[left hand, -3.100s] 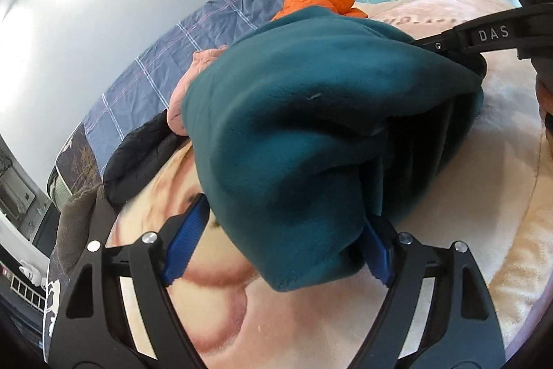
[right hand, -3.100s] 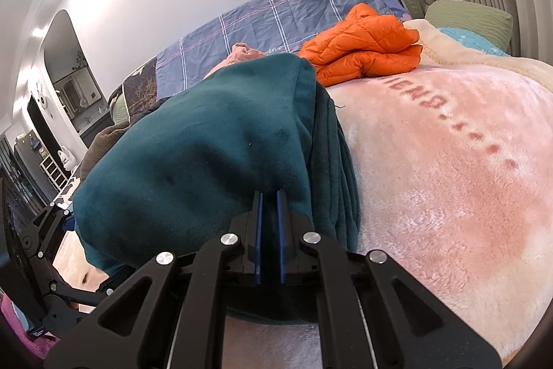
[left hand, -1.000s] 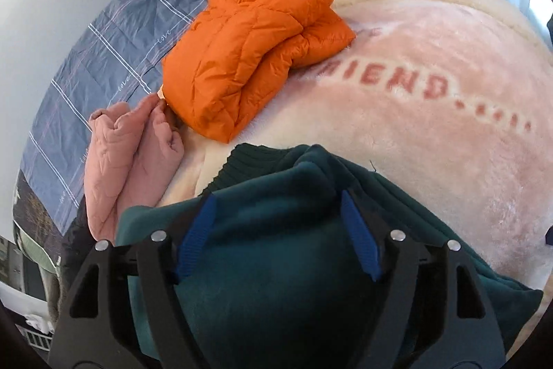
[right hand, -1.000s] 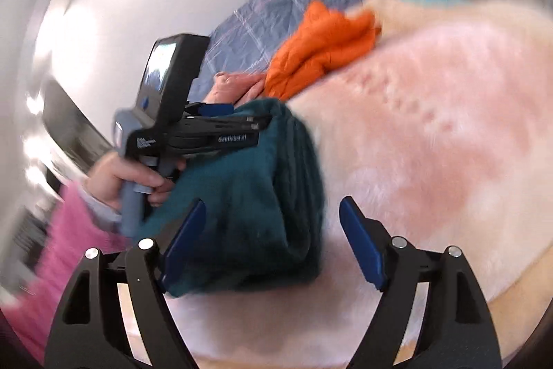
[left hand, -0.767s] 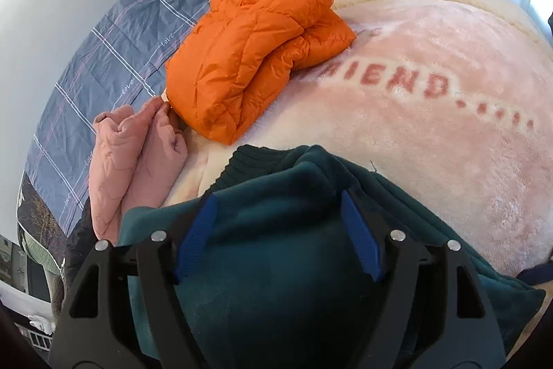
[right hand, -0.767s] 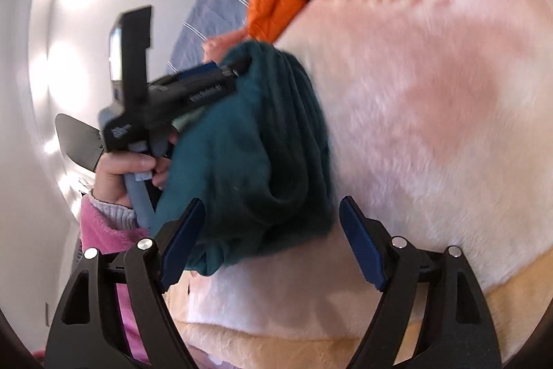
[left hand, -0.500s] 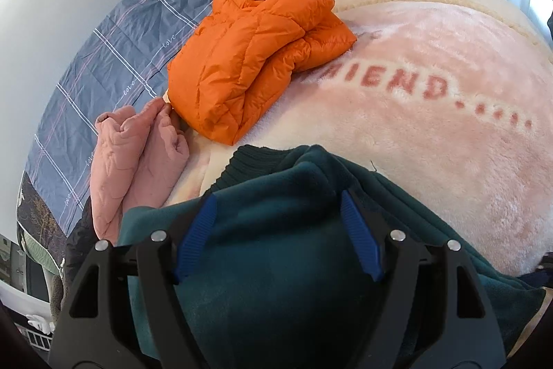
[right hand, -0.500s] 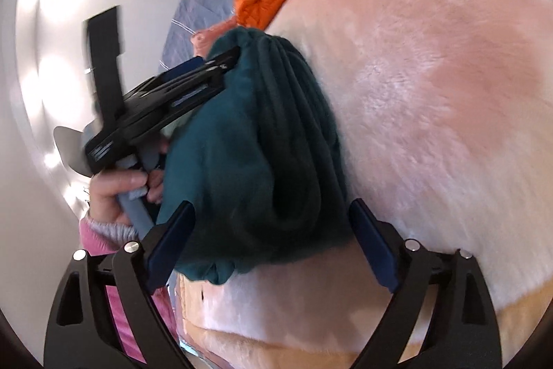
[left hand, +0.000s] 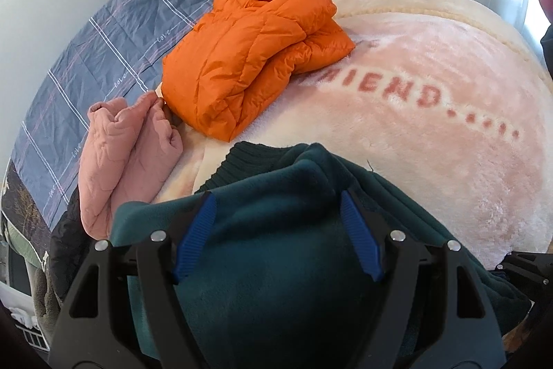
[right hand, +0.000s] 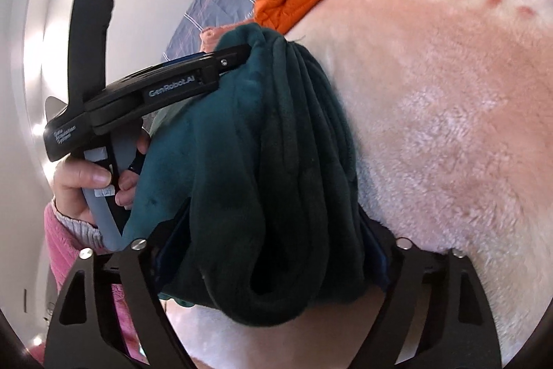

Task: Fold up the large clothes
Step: 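Grip the green bundle with both tools and lift it off the blanket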

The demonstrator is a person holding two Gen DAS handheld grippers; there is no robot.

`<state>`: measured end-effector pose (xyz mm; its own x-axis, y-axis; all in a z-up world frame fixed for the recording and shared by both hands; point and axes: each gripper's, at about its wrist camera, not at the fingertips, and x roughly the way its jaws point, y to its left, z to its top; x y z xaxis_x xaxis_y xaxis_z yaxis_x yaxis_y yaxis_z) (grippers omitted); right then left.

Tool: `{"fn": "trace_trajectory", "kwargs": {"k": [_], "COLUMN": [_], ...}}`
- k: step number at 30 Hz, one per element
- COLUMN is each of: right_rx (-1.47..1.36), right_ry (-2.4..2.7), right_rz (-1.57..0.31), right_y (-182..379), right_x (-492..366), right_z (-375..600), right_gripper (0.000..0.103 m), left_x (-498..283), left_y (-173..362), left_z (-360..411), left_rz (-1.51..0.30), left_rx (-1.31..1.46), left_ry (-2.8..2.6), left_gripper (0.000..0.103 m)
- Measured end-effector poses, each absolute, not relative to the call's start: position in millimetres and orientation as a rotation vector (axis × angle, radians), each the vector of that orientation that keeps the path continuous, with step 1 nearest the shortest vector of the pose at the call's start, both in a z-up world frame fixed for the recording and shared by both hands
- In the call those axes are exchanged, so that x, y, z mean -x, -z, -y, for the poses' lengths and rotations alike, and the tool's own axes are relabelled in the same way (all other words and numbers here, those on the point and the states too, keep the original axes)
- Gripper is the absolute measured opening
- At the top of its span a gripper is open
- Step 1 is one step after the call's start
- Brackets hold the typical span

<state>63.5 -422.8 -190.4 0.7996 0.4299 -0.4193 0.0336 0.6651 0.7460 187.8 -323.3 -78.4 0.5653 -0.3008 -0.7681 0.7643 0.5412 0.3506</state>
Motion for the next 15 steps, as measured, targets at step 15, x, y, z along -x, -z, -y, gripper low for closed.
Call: {"fn": "trace_trajectory", "kwargs": {"k": [15], "right_rx": [-0.769], "right_ry": [-0.232], "right_rz": [-0.582], "right_y": [188.8], "right_x": [-55.1], "right_z": [411.0], "right_gripper": [0.079], "left_x": [-243.4], "left_y": [32.2], "left_z": [174.6], "left_rz": [-0.74], "left_rx": [-0.316], "left_ry": [0.588], "left_gripper": [0.1]}}
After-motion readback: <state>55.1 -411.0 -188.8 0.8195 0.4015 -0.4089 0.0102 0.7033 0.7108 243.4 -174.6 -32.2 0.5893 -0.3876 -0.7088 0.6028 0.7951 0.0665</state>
